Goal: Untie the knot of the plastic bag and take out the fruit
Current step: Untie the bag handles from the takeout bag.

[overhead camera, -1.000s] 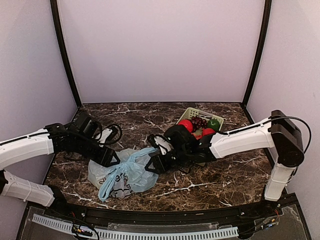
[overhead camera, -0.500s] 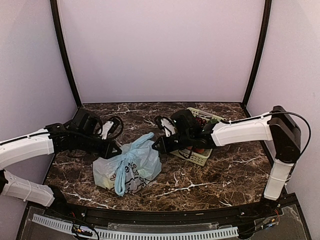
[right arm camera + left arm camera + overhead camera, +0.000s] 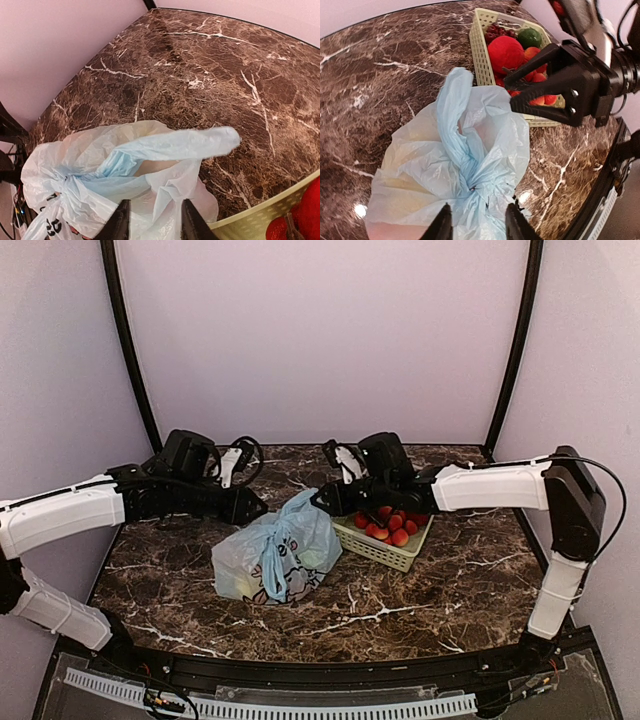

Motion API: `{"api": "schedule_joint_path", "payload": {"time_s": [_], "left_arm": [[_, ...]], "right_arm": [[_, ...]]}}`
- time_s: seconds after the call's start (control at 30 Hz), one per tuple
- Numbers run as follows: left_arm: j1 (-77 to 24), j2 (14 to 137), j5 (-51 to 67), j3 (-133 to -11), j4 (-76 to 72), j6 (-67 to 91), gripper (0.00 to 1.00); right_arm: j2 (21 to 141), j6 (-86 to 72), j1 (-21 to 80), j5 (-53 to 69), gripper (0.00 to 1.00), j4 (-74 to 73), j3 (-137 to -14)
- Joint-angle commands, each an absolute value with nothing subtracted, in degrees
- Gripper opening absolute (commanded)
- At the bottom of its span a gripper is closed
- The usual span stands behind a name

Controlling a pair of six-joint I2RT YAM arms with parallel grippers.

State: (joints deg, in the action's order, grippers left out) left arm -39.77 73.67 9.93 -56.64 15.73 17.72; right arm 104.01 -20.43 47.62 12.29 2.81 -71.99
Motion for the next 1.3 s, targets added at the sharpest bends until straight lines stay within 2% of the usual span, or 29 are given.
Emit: {"api": "schedule_joint_path", "payload": {"time_s": [0.0,0.17,0.3,0.53,1.1,1.2,1.23,1.27], "left_arm": [[-39.7,72.4,9.0,-58.0,20.4,17.2,0.48],[-39.6,70.3,10.3,-57.0,25.4,16.9,0.77],[-39.6,70.3,11.7,-56.0,26.5,16.0,0.86],[-38.6,73.0,11.8,-58.0,26.1,16.8,0.90],[-38.4,79.5,12.3,-58.6,26.3,16.7,0.67],[-38.4,79.7,12.5,-57.6,25.8,17.2,0.58],[-38.4,79.8,12.7,-57.4,25.3,17.3,0.49],[-38.4,79.8,13.1,-57.1,24.9,17.6,0.45]], "right_arm": [[99.5,-15.1,47.5,12.9,0.53,1.7,-71.2],[97.4,-12.6,47.5,18.1,0.82,0.9,-70.6],[98.6,-11.1,48.3,22.0,0.97,1.0,-71.1],[103.3,-14.5,48.3,27.1,0.99,1.4,-75.4],[113.6,-9.1,52.5,23.0,0.99,-6.6,-83.9],[114.5,-9.2,53.5,22.2,0.97,-6.7,-84.3],[114.8,-9.2,53.8,21.8,0.96,-6.7,-84.3],[115.0,-9.3,54.0,21.5,0.95,-6.7,-84.4]]}}
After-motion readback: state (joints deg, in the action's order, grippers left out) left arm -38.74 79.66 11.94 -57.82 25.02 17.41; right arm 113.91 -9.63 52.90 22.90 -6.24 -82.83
